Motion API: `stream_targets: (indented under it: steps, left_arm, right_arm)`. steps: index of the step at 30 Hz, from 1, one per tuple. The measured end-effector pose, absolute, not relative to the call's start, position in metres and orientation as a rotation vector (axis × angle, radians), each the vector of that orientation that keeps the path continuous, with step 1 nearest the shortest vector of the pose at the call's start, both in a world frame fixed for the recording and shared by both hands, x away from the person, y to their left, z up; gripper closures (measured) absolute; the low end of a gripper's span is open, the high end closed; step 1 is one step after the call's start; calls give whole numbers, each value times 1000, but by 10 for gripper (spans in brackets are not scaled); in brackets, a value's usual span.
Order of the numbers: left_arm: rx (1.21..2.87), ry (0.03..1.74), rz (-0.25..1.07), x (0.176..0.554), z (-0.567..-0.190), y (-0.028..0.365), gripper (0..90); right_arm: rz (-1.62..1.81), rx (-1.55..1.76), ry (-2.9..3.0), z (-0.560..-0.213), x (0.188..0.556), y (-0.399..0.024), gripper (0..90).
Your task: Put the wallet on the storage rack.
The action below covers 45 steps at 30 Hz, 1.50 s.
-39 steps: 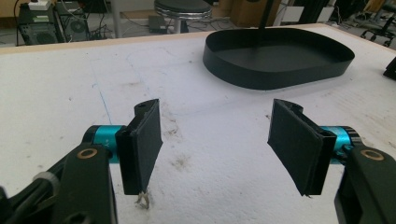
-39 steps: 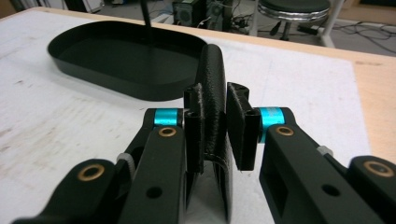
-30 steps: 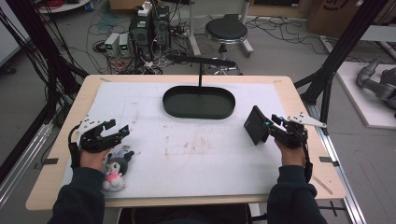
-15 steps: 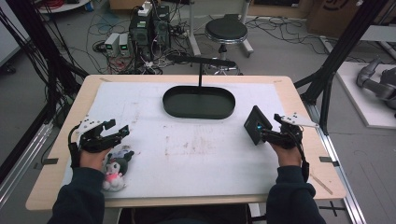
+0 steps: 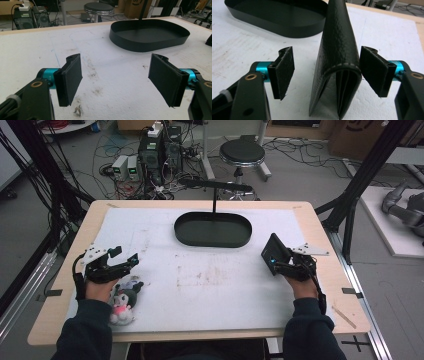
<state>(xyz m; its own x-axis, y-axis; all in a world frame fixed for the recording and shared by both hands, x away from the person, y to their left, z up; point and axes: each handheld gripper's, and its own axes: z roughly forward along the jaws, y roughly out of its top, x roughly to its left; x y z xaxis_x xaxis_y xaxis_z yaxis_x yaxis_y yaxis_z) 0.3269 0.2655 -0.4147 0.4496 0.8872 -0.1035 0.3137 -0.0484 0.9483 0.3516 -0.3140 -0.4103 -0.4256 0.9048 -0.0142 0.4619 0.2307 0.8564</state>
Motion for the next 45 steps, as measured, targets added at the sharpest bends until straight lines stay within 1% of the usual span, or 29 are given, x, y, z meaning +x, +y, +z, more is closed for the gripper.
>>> stream_targets:
  steps: [1, 7, 8, 10, 11, 13, 14, 15, 18, 28, 38, 45]
  left_arm:
    - [1603, 1073, 655, 327, -415, 266, 266]
    - [1604, 1076, 655, 327, -415, 266, 266]
    - [1604, 1076, 655, 327, -415, 266, 266]
    - [1605, 1076, 656, 327, -415, 266, 266]
    - [1604, 1077, 655, 327, -415, 266, 266]
    - [1602, 1079, 655, 327, -415, 266, 266]
    - [1602, 1080, 656, 327, -415, 266, 266]
    - [1604, 1080, 655, 327, -415, 265, 266]
    - [1604, 1081, 657, 327, -415, 265, 266]
    - [1602, 1084, 653, 328, -416, 266, 266]
    - [1595, 1088, 651, 328, -416, 267, 266]
    - [1592, 1087, 651, 327, -416, 267, 266]
  right_arm:
    - [1112, 1250, 1989, -410, 352, -315, 349]
    - [1125, 1262, 1972, -409, 350, -317, 370]
    - [1121, 1261, 1976, -409, 350, -317, 387]
    - [1118, 1254, 1986, -409, 350, -317, 448]
    - [1118, 1259, 1989, -409, 350, -317, 495]
    - [1111, 1252, 1991, -408, 349, -318, 620]
    - [1117, 1251, 1987, -408, 348, -318, 698]
    - [1126, 1249, 1986, -406, 347, -319, 744]
    - [1147, 1239, 1976, -401, 345, -317, 762]
    - [1253, 1114, 1966, -376, 347, -291, 766]
    - [1296, 988, 1974, -350, 384, -241, 767]
    - [1265, 988, 2001, -355, 420, -211, 767]
